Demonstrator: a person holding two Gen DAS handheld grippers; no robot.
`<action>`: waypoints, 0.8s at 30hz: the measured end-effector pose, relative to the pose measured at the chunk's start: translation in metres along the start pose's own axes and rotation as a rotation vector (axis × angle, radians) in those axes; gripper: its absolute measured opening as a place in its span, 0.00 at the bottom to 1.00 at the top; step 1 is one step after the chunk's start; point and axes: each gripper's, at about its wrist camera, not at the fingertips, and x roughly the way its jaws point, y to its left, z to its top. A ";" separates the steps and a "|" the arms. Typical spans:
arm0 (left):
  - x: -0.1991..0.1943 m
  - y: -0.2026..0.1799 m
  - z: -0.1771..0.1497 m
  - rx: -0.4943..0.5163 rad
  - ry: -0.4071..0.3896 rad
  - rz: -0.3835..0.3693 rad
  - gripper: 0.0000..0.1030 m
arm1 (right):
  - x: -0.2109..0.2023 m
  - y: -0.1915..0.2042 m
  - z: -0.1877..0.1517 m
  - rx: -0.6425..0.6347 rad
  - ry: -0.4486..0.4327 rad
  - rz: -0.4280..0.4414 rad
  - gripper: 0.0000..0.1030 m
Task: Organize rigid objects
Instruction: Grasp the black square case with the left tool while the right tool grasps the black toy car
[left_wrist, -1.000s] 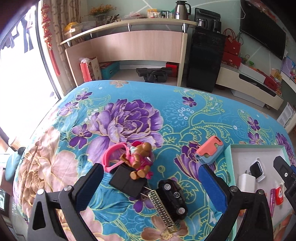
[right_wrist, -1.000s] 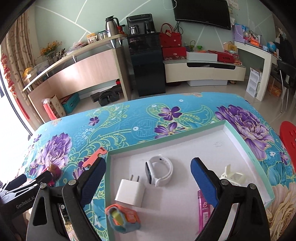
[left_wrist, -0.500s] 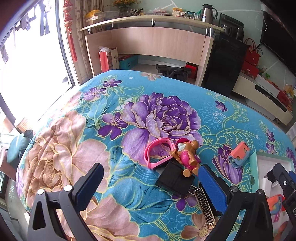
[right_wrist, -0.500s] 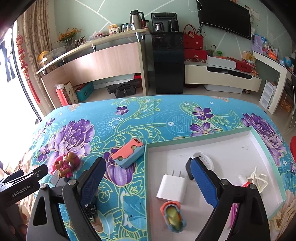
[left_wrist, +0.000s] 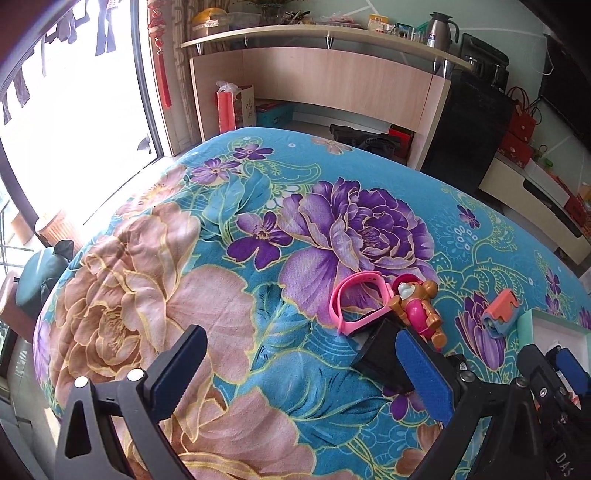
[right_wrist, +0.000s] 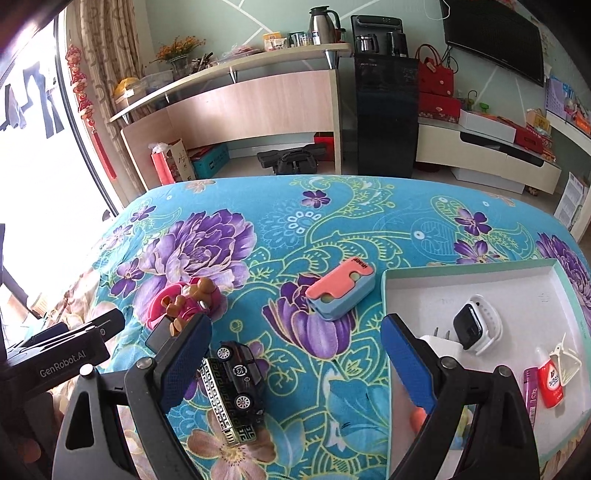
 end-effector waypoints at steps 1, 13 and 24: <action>0.001 0.000 0.000 -0.001 0.004 -0.005 1.00 | 0.002 0.002 -0.001 -0.004 0.007 0.003 0.90; 0.013 0.005 -0.005 -0.015 0.044 -0.035 1.00 | 0.022 0.016 -0.016 -0.065 0.090 0.019 0.90; 0.029 0.007 -0.009 -0.035 0.093 -0.060 1.00 | 0.032 0.026 -0.031 -0.106 0.145 0.046 0.89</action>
